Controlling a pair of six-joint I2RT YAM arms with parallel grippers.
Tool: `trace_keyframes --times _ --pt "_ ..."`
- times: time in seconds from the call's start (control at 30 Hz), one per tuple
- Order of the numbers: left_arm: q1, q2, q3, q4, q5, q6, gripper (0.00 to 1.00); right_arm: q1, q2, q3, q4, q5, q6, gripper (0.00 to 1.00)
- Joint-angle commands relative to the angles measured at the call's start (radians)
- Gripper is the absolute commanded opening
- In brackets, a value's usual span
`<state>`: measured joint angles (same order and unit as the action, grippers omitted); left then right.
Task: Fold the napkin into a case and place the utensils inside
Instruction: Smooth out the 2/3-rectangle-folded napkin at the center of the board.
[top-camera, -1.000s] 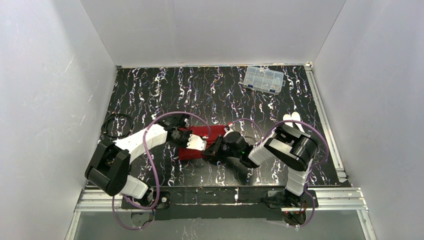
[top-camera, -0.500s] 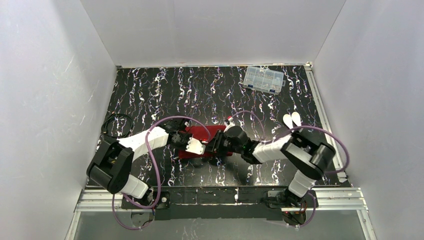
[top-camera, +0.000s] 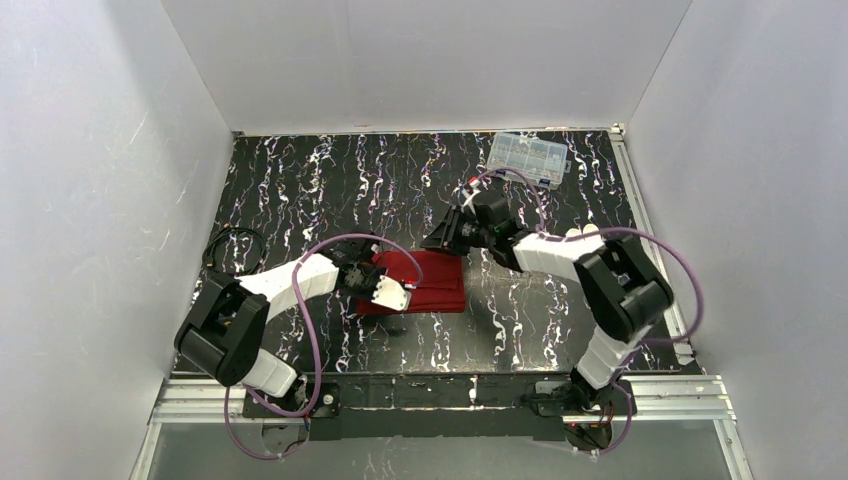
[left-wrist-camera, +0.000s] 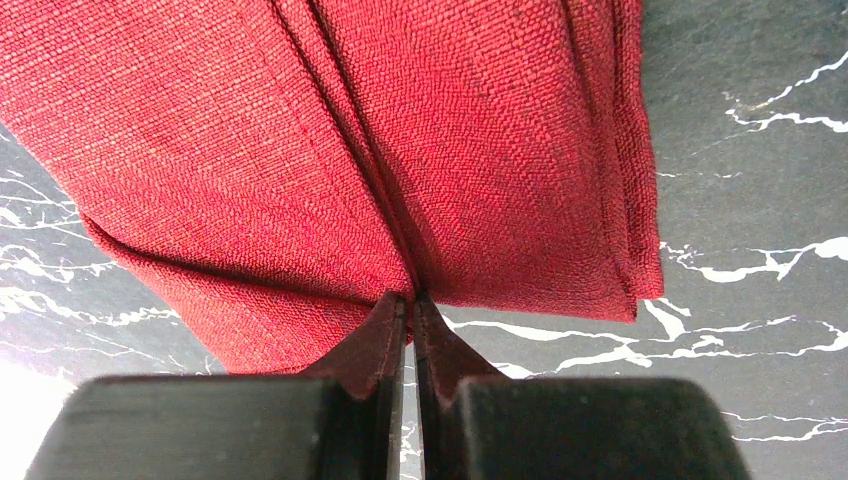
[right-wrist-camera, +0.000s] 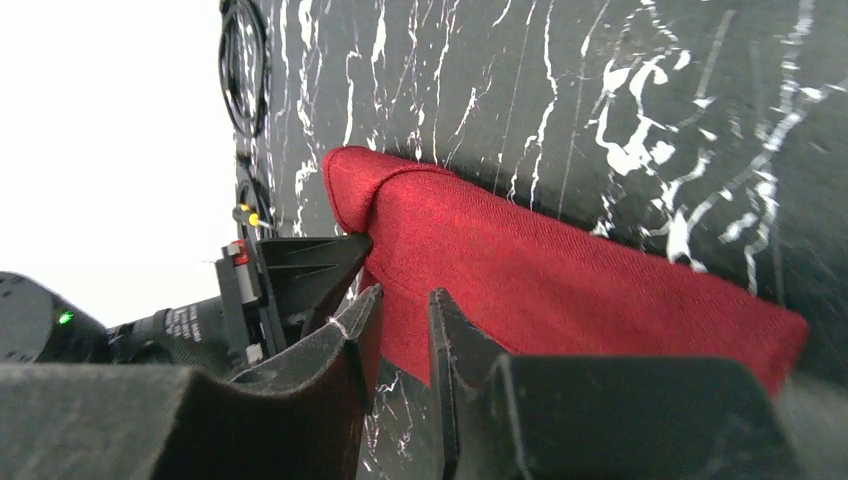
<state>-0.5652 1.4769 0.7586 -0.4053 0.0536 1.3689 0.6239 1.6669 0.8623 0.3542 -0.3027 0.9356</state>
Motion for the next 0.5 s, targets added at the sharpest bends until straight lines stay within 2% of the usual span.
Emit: trace_keyframes --times 0.0,0.13,0.3,0.47 --pt "-0.004 0.029 -0.048 -0.023 0.011 0.027 0.0 0.007 0.154 0.125 -0.031 -0.202 -0.038 0.31" --pt "-0.004 0.025 -0.056 -0.024 0.015 0.025 0.0 0.001 0.241 0.155 -0.006 -0.25 -0.021 0.3" --pt "-0.004 0.015 -0.069 -0.023 0.011 0.027 0.0 -0.028 0.332 0.123 0.083 -0.263 0.042 0.28" --pt "-0.004 0.014 -0.044 -0.049 0.015 0.009 0.0 -0.039 0.376 0.081 0.103 -0.261 0.047 0.27"
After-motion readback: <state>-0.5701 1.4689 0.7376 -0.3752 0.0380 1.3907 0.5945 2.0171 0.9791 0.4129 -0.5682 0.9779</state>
